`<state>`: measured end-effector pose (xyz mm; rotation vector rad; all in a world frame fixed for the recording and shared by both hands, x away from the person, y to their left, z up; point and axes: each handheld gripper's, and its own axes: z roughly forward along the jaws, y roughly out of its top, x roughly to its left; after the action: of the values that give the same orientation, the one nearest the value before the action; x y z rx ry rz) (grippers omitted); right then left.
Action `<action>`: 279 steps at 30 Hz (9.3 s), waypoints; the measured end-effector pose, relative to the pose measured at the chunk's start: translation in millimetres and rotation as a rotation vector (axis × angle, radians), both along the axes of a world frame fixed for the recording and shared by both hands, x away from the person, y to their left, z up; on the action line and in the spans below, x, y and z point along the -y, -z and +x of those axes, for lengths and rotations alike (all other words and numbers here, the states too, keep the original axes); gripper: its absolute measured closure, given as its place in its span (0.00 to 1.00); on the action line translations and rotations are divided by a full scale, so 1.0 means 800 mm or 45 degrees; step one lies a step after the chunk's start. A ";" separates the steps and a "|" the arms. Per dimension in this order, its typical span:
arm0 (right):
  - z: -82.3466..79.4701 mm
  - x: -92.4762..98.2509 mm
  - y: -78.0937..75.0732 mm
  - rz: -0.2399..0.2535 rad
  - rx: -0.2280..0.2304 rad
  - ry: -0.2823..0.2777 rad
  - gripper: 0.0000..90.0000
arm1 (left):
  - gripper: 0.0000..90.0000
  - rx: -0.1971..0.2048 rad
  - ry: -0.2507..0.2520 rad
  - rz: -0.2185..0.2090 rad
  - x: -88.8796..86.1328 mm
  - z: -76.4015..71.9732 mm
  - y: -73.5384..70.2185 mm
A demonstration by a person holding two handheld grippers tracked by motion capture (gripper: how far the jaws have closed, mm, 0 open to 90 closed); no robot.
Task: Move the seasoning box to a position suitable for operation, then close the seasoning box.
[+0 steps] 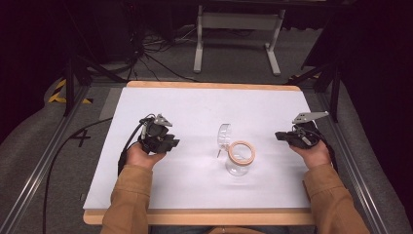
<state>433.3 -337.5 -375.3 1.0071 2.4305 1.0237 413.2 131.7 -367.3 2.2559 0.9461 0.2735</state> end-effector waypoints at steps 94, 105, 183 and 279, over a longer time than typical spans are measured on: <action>-0.082 -0.134 0.047 -0.144 -0.236 -0.544 0.99 | 0.64 -0.007 0.213 -0.076 0.050 0.005 -0.037; -0.091 -0.153 0.049 -0.132 -0.229 -0.602 0.99 | 0.65 -0.012 0.219 -0.079 0.049 0.004 -0.037; -0.100 -0.144 -0.027 0.312 -0.040 -0.474 0.99 | 0.94 0.134 0.278 -0.483 0.073 0.002 -0.032; -0.001 0.033 0.047 0.034 -0.097 0.213 0.68 | 0.77 -0.025 -0.093 -0.269 -0.018 0.033 0.043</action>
<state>432.9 -364.0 -413.3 1.2558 2.3501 0.9795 439.4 145.8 -401.4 2.0382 1.0199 0.1745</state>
